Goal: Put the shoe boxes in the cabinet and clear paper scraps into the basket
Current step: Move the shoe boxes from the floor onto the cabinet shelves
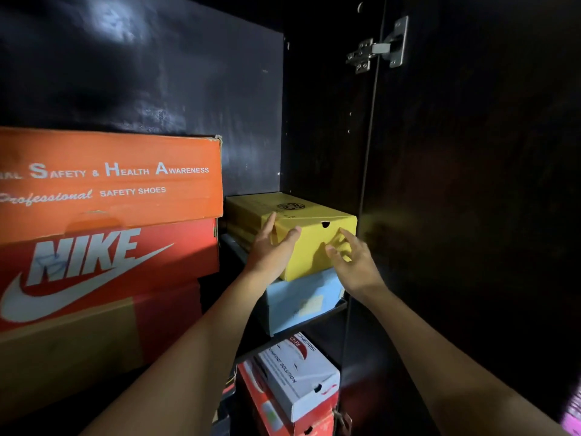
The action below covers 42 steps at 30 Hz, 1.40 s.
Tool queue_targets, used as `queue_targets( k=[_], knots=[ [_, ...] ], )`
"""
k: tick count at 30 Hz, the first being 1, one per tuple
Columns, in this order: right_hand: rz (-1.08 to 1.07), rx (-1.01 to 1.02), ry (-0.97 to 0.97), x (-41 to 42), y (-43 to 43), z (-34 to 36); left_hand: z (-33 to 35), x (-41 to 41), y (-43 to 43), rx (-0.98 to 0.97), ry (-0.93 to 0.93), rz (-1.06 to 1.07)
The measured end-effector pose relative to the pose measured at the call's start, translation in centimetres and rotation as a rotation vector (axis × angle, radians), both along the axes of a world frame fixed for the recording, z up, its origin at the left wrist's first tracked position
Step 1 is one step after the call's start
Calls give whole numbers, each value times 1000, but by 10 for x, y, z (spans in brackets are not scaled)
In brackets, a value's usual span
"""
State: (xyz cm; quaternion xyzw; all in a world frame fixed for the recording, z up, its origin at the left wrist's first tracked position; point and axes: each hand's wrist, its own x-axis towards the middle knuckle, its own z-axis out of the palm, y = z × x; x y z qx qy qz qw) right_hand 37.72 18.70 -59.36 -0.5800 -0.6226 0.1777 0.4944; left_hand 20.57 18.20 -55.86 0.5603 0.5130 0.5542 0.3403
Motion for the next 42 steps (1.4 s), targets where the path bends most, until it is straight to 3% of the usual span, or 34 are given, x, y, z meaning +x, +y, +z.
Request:
queue_targets(
  k=[5,16,24,32,36,42],
  knots=[
    [29,-51,-19,25,-57,-7,-15,9,-39,-30,37,15],
    [-211,-159,-59,89,-244,-114,-117,88,-164,-110,170,-290],
    [-391,-421,-9,159,-357,-232,-250,165,-240,-355,252,-575],
    [-534,-809,78,204,-468,-381,-412,206,-375,-667,293,-675],
    [-615,-912,188,197,-512,-444,-479,205,-429,-825,381,-645],
    [-599,-834,668,174,-564,-507,-523,204,-473,-879,389,-638]
  ],
)
